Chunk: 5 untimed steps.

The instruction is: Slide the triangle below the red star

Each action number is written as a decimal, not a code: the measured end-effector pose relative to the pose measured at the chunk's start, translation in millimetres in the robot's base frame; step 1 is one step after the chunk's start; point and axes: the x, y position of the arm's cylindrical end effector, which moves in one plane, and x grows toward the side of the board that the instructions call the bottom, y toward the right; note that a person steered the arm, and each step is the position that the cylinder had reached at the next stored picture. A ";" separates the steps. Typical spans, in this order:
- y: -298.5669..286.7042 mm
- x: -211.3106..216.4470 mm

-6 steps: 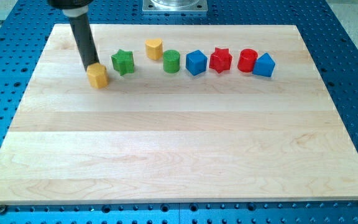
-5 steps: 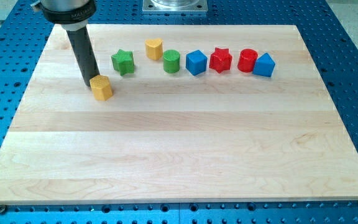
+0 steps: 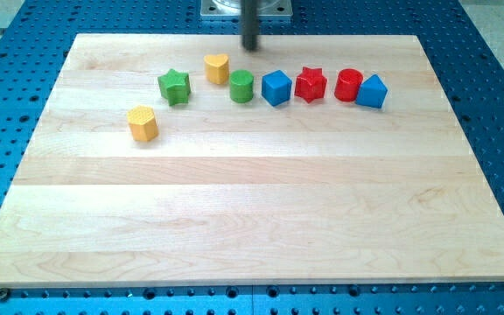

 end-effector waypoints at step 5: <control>80.2 149.6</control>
